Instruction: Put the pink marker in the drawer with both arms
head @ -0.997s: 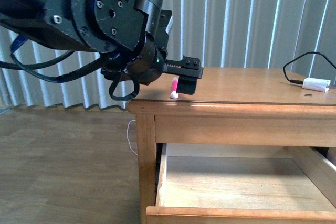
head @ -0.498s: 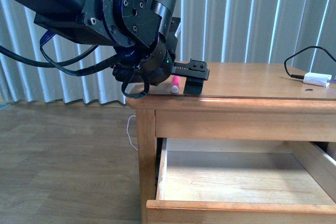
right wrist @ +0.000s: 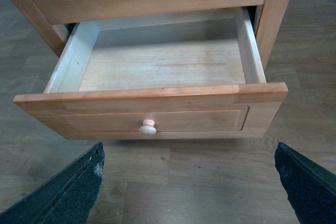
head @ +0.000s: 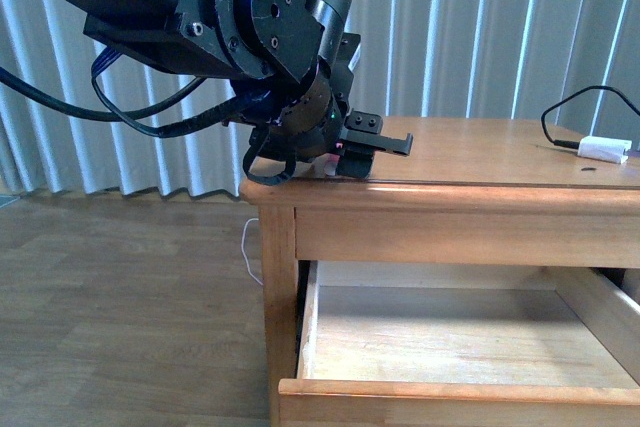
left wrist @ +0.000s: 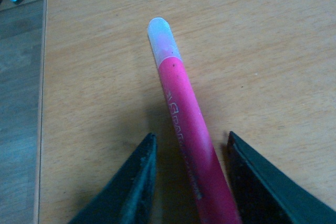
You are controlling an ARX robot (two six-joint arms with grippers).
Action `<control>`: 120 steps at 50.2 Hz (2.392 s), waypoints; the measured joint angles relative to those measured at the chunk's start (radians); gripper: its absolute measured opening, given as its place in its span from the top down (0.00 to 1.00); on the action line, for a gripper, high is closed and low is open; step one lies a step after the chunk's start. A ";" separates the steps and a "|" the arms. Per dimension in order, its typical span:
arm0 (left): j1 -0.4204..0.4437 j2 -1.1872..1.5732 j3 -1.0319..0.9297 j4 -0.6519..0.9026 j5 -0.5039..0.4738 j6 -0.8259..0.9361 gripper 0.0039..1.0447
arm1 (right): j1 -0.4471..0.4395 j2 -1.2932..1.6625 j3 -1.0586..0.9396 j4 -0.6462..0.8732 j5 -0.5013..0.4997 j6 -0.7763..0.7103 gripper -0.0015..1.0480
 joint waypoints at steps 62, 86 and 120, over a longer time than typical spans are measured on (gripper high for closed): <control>-0.072 -0.382 -0.578 0.237 0.470 0.294 0.86 | 0.000 0.000 0.000 0.000 0.000 0.000 0.09; -0.100 -0.182 -0.541 0.254 0.387 0.307 0.87 | 0.000 0.000 0.000 0.000 0.000 0.000 0.09; -0.064 -0.444 -0.727 0.533 0.053 0.212 0.06 | 0.000 0.000 0.000 0.000 0.000 0.000 0.09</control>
